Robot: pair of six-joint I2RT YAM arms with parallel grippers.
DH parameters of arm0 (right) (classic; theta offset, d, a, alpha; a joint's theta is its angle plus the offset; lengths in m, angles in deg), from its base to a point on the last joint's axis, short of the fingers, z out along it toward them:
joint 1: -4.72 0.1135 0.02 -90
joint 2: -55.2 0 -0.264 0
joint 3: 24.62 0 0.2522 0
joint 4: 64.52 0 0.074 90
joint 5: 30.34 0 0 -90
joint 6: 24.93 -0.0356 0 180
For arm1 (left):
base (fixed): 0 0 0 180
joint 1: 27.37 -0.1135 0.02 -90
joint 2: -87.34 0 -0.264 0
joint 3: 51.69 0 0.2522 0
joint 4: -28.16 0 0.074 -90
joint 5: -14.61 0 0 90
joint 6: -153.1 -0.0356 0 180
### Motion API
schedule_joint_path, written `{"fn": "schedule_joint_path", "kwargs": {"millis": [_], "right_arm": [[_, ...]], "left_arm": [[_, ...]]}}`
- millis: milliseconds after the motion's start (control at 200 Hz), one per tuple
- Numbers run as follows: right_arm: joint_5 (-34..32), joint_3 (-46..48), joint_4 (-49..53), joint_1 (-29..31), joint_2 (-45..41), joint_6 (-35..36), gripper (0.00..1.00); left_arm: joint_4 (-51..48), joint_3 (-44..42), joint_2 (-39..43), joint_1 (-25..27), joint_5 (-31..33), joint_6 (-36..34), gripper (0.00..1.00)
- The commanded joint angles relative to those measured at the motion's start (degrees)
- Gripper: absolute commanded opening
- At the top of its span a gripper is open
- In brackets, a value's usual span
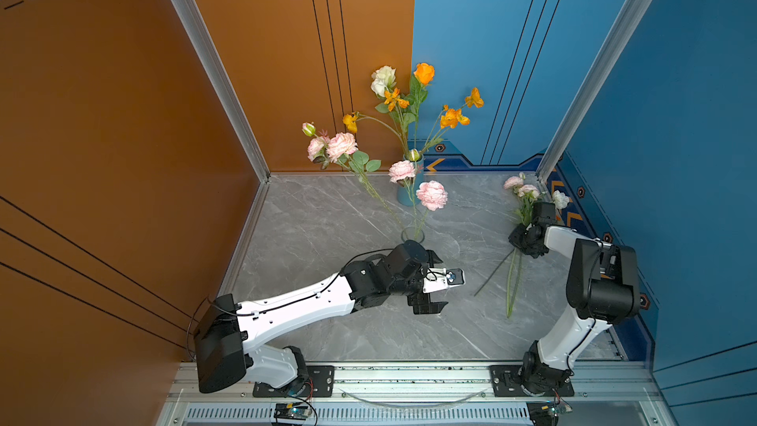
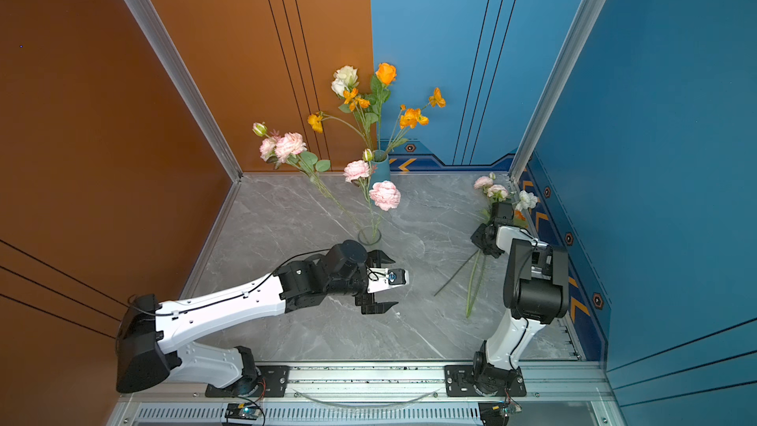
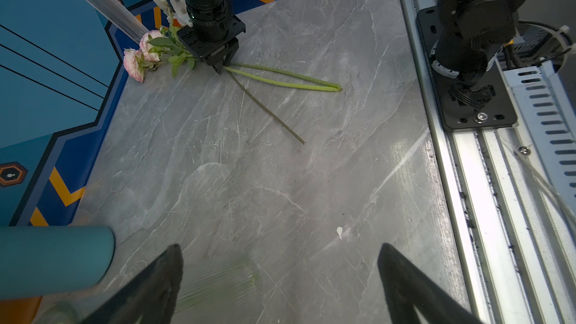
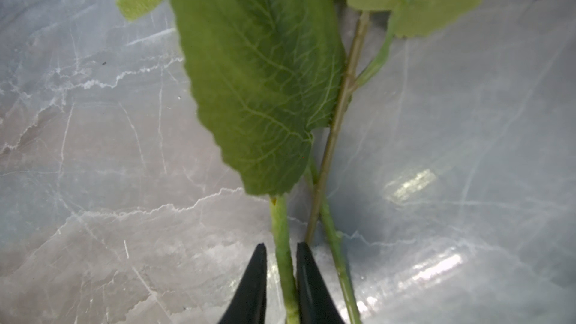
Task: Arrange the flowers into the vase
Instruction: 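Lower the right gripper onto the white flower stems and pinch one, then lift the white flower high toward the glass vase with the right gripper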
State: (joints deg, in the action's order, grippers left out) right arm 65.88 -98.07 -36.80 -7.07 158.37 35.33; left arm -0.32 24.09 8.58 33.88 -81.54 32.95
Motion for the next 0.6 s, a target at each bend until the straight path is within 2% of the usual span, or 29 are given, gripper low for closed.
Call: {"fn": "schedule_joint_path", "kwargs": {"millis": [0,240,415,596], "right_arm": [[0.45,-1.2,1.07,0.51,1.56,0.31,0.02],[1.58,-0.91,1.49,1.37,-1.12,0.55,0.0],[6.18,0.6,-1.8,4.81,-8.4,3.36,0.0],[5.78,0.24,-0.21,8.38,-15.22,3.8,0.0]], "left_arm": [[-1.19,0.38,-0.76,0.9,1.13,-0.57,0.98],[-1.36,0.46,-0.95,1.01,1.6,-0.78,0.98],[-1.45,0.46,-1.04,1.05,2.36,-0.98,0.98],[-1.5,0.56,-0.39,1.0,2.53,-1.02,0.98]]}}
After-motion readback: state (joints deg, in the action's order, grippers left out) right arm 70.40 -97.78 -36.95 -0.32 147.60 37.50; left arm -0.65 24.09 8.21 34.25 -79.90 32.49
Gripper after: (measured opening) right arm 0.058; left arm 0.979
